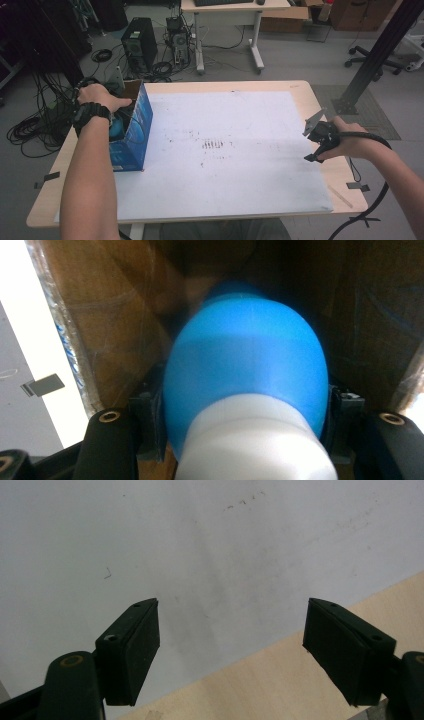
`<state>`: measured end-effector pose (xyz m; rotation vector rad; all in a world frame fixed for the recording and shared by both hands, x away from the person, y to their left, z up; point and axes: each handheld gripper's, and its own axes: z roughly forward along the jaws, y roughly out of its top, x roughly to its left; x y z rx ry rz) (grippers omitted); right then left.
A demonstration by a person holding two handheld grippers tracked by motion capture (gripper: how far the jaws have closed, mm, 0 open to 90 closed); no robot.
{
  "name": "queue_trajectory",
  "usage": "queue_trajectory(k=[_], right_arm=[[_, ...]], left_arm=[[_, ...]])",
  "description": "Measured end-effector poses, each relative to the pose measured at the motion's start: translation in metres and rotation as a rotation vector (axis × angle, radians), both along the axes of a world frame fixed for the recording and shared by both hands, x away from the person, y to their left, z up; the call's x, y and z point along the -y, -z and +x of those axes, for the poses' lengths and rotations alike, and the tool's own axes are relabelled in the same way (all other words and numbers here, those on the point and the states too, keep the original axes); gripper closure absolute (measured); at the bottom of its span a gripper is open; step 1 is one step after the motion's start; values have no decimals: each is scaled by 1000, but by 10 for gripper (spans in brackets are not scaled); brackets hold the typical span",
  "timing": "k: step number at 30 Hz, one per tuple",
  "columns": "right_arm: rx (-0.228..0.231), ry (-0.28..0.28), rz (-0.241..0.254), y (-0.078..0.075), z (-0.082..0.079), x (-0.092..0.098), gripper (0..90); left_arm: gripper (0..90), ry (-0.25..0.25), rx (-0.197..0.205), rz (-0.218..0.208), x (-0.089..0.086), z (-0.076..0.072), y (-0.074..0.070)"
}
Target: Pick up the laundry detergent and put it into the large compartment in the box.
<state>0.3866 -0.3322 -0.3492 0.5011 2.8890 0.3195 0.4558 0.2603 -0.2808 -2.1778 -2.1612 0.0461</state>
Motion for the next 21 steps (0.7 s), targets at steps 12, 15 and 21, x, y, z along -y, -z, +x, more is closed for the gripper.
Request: queue_trajectory(k=[12,15,21], right_arm=[[-2,2,-2,2,-1,1,229],[0,2,0,1,-1,0,229],[-1,2,-1,2,-1,1,229]], left_arm=[[370,4,0,-1,1,0,0],[370,4,2,-1,1,0,0],[363,-2,-3,2,2,0,0]])
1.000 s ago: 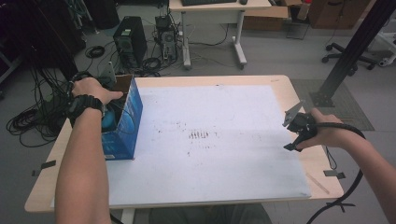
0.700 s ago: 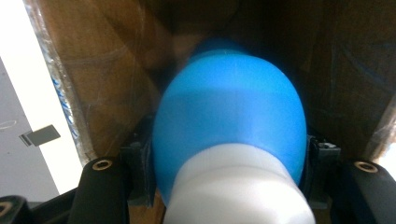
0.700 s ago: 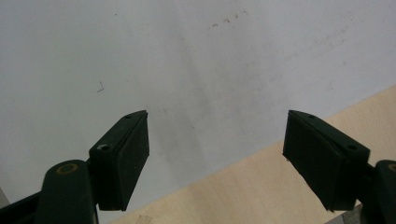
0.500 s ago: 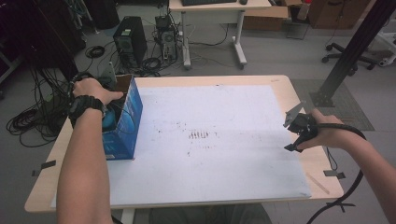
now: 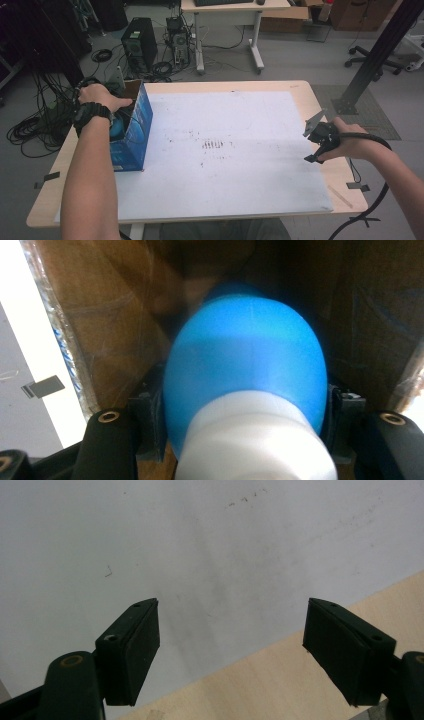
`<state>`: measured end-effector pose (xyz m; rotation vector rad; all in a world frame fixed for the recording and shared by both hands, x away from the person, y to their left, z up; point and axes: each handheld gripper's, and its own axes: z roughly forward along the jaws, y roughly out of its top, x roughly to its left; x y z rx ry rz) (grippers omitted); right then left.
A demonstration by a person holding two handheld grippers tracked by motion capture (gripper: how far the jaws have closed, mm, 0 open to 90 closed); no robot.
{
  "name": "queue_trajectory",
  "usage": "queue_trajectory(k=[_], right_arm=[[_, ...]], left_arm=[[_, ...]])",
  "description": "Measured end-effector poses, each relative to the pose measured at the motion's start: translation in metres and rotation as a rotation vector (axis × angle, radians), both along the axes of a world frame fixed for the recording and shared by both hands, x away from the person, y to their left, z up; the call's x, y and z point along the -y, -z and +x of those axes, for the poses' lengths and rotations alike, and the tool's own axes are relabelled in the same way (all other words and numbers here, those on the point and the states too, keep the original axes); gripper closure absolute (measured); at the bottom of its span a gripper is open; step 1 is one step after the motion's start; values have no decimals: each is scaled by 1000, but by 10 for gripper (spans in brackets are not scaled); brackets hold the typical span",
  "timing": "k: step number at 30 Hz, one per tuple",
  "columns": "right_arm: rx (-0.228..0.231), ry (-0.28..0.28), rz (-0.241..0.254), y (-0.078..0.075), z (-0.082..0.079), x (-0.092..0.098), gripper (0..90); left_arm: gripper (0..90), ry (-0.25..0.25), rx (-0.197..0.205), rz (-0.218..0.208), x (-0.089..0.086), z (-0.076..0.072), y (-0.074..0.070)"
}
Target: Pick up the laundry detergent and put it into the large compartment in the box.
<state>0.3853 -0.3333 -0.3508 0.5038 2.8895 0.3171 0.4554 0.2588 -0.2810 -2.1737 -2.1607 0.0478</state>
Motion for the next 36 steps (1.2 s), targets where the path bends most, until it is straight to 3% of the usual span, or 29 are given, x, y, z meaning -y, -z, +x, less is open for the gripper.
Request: queue_trajectory(k=[6,15,36], right_arm=[[-1,1,1,0,0,1,229],[0,-1,1,0,-1,0,229],[5,-6,5,-1,-2,-1,229]], left_arm=[[319,-7,-14,-5,-1,-1,2],[286,-13,0,-8,-1,-3,0],[249,-10,38,20,3,-8,-26]])
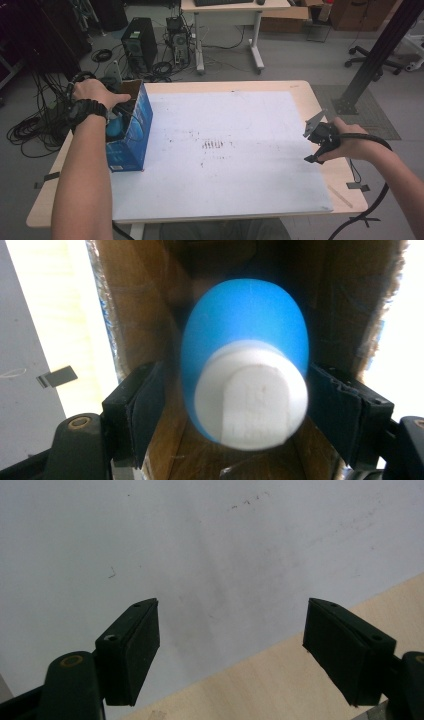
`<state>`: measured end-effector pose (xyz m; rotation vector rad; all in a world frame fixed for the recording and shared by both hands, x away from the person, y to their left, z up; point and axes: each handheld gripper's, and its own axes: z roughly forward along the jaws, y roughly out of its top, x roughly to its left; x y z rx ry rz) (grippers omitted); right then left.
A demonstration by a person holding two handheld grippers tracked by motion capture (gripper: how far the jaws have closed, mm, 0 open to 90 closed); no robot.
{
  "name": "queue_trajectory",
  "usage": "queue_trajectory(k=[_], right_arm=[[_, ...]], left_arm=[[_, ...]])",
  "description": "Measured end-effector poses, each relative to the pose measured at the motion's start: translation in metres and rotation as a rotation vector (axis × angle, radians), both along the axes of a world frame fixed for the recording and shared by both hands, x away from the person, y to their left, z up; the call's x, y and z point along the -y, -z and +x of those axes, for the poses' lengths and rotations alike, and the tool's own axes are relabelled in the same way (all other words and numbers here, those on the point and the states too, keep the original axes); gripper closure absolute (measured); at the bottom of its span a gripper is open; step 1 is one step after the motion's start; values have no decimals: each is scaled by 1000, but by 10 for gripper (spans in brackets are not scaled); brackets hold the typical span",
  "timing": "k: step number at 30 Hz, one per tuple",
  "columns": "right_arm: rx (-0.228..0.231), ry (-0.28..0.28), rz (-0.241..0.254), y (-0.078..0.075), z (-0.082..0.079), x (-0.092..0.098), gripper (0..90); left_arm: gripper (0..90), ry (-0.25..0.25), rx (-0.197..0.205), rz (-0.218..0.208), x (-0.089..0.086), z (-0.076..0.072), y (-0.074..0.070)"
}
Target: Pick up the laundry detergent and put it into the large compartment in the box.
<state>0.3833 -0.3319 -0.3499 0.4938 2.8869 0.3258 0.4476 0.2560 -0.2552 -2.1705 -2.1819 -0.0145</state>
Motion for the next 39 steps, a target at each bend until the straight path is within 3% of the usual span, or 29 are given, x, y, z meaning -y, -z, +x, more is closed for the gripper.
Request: queue_trajectory(k=[20,39], right_arm=[[5,-3,0,-4,-2,-1,229],[12,-1,-2,-8,-3,-1,228]], left_arm=[[220,8,51,22,5,-5,-31],[200,64,103,56,21,-12,-69]])
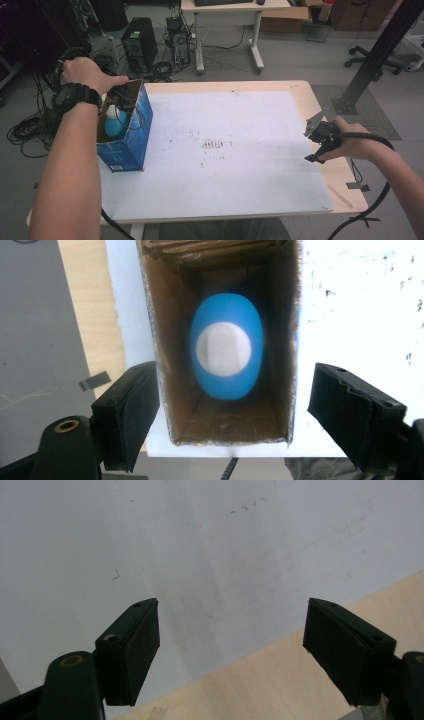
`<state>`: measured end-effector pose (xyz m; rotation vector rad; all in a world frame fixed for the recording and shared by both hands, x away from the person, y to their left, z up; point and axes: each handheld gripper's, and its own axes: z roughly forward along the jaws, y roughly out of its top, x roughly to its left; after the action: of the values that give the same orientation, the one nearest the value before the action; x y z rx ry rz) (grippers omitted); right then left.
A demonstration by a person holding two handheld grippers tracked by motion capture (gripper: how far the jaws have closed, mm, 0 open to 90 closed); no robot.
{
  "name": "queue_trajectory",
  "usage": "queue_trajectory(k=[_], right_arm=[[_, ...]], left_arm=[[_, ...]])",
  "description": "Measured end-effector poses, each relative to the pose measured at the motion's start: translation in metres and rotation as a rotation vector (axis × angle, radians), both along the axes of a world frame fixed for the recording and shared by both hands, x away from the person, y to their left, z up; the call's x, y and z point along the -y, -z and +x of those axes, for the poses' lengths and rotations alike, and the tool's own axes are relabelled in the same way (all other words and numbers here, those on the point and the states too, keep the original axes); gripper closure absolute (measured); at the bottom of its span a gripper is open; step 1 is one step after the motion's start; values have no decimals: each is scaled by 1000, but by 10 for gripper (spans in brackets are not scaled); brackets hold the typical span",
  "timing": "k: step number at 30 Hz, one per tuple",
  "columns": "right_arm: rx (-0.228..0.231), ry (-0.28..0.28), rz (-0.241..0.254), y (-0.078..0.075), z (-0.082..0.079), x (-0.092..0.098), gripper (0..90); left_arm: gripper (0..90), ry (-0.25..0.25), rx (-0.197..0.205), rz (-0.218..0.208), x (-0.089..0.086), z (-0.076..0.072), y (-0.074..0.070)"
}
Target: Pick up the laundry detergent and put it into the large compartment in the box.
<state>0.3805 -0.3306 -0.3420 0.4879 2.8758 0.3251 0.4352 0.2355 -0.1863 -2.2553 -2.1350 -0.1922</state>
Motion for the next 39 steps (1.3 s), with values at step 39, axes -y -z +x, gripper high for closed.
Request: queue_trajectory(k=[39], right_arm=[[2,5,-11,-2,-2,0,228]], left_arm=[[194,356,16,2,104,-8,-9]])
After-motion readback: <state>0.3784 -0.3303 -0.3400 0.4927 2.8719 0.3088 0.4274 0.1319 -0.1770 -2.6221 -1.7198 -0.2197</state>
